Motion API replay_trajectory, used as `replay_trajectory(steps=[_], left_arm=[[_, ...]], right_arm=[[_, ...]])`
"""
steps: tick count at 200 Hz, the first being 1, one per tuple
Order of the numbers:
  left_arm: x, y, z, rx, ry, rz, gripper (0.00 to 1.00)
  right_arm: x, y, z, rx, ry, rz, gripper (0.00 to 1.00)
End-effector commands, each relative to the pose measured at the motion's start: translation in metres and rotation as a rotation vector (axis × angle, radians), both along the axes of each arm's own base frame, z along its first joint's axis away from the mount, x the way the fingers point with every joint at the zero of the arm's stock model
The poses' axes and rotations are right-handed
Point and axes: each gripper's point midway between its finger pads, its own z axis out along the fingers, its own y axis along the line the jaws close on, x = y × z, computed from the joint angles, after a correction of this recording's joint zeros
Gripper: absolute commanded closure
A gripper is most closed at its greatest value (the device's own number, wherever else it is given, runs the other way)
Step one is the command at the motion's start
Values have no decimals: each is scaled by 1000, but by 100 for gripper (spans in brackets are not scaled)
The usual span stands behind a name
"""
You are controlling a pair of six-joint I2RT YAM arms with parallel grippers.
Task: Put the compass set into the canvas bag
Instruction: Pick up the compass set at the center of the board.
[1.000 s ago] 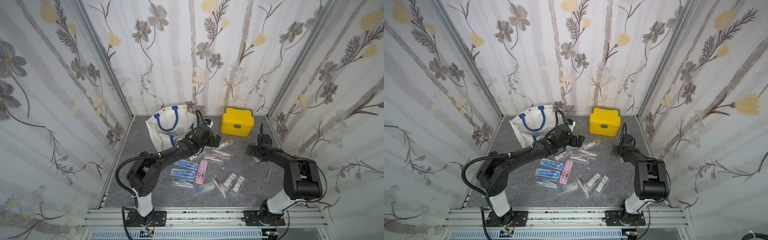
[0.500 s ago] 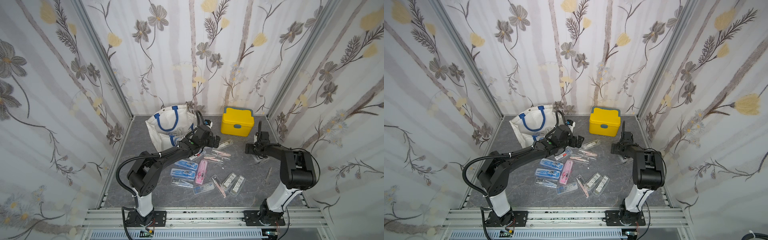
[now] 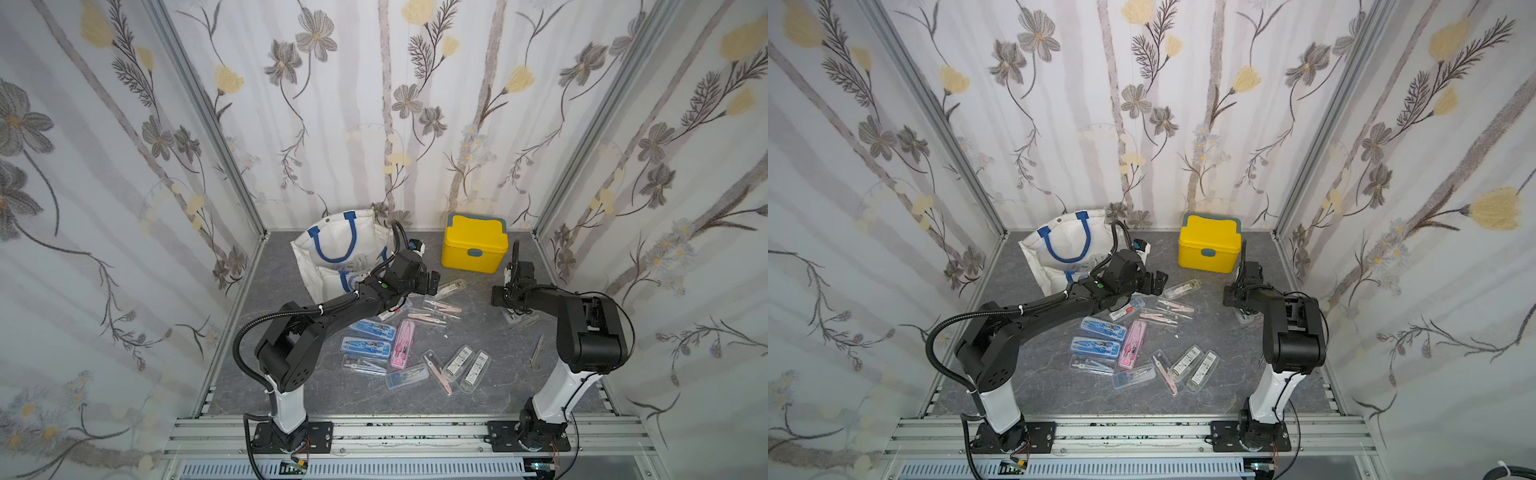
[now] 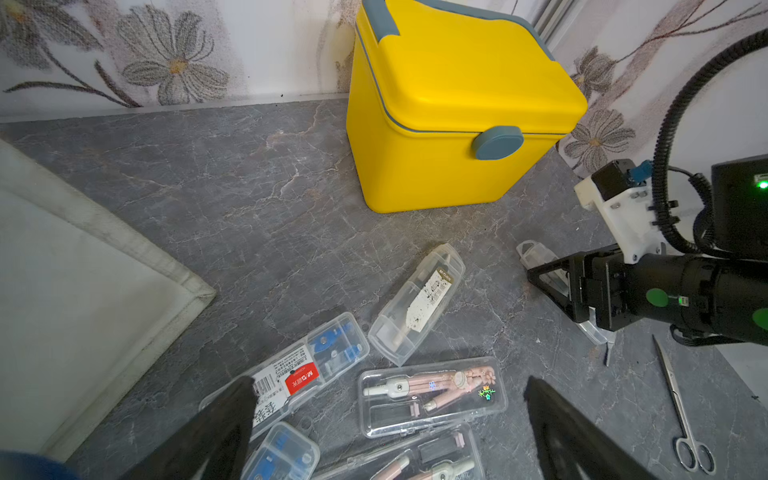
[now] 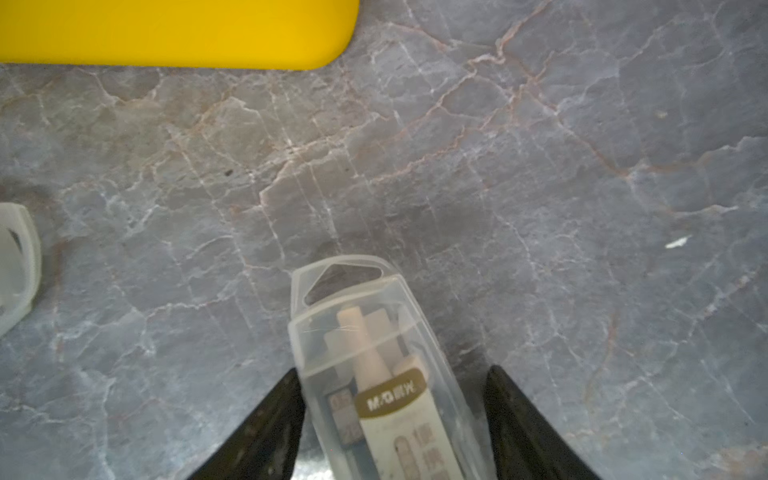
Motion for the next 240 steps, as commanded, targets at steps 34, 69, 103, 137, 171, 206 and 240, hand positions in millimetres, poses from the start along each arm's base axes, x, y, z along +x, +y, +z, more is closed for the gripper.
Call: replay_trajectory(steps=[34, 69, 103, 137, 171, 206, 240], left_arm=[[0, 6, 8, -23, -29, 27, 0], [0, 3, 8, -30, -34, 13, 0], [-2, 2, 1, -44, -32, 4, 0], [-9, 1, 4, -95, -59, -22, 0], [-19, -6, 16, -182, -88, -76, 0], [-37, -33, 24, -272, -87, -159, 0], [-51, -65, 23, -315, -86, -208, 0]], right_arm=[[-18, 22, -17, 17, 108, 89, 47], [-15, 36, -10, 59, 84, 113, 53], [-9, 52, 7, 123, 25, 136, 53], [-1, 67, 36, 204, -66, 162, 53], [5, 85, 70, 298, -160, 192, 53], [10, 107, 115, 363, -282, 212, 54], [7, 129, 162, 457, -415, 223, 54]])
